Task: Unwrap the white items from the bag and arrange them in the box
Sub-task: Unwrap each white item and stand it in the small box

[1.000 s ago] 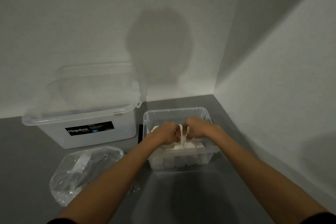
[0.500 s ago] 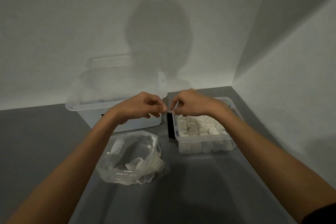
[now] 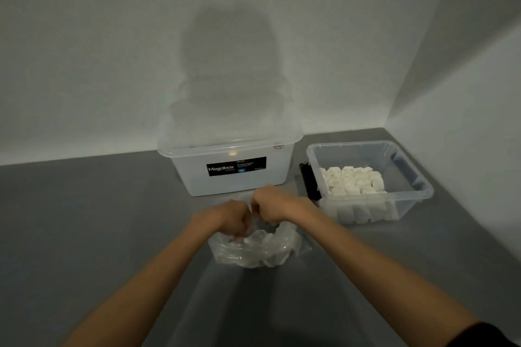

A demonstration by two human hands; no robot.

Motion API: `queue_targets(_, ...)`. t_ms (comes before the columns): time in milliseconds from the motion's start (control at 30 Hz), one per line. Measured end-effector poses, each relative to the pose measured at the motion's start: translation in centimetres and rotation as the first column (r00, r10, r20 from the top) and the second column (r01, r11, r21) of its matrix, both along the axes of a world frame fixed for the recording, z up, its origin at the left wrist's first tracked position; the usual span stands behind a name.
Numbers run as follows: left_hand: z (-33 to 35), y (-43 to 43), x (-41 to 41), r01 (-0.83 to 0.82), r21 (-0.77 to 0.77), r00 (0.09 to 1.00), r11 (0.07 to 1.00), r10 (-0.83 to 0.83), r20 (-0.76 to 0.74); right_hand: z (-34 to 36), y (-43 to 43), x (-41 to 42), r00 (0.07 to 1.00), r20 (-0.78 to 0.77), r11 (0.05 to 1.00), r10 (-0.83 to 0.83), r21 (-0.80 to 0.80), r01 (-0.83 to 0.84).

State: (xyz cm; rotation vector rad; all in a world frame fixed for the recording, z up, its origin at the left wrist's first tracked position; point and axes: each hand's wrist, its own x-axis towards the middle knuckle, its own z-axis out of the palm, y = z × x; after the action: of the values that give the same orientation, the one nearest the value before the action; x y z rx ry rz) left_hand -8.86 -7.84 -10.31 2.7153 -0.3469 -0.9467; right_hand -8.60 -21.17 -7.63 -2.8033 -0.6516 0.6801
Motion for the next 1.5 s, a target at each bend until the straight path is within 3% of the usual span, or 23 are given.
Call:
queue_targets(100,-2.5,-1.0,-0.5,-0.047,0.017,0.995,0.999,0.045,0.091,-1.7,0.4,-0.4,0.998,0.053,0.995,-0.046,-0.087,0.050)
queue_targets(500,-6.0,-2.0,-1.1,-0.092,-0.102,0.964,0.990,0.115,0.240,-3.2,-0.6,-0.5,0.960,0.071,0.962,-0.271,0.039,0.269)
queue_targets(800,-1.7,-0.3,-0.7,-0.118,-0.439,0.887,0.891,0.293,0.357,-1.1,-1.6,-0.4,0.926,0.028,0.912,-0.377,0.186,0.366)
queue_targets(933,-0.4,0.9,-0.5,-0.124,-0.580,0.891,0.805,0.348,0.292,0.5,-2.3,-0.4,0.904,-0.086,0.841,-0.419,0.339,0.422)
queue_targets(1033,-0.1,1.7,-0.4,-0.076,-0.591,0.894,0.803,0.318,0.316,1.4,-2.5,-0.4,0.908,-0.061,0.826,-0.415,0.394,0.404)
queue_targets(1133,0.3,2.1,-0.3,-0.037,-0.578,0.889,0.815,0.292,0.353,2.0,-2.3,-0.5,0.930,0.064,0.875,-0.363,0.365,0.317)
queue_targets(1300,1.4,1.8,-0.5,0.004,-0.690,0.887,0.724,0.316,0.337,3.1,-1.9,-1.0,0.944,0.243,0.941,-0.222,0.308,0.141)
queue_targets(1500,1.8,2.0,-0.2,-0.047,-0.784,0.853,0.619,0.433,0.290,3.5,-2.2,-1.1,0.922,0.186,0.847,-0.339,0.487,0.213)
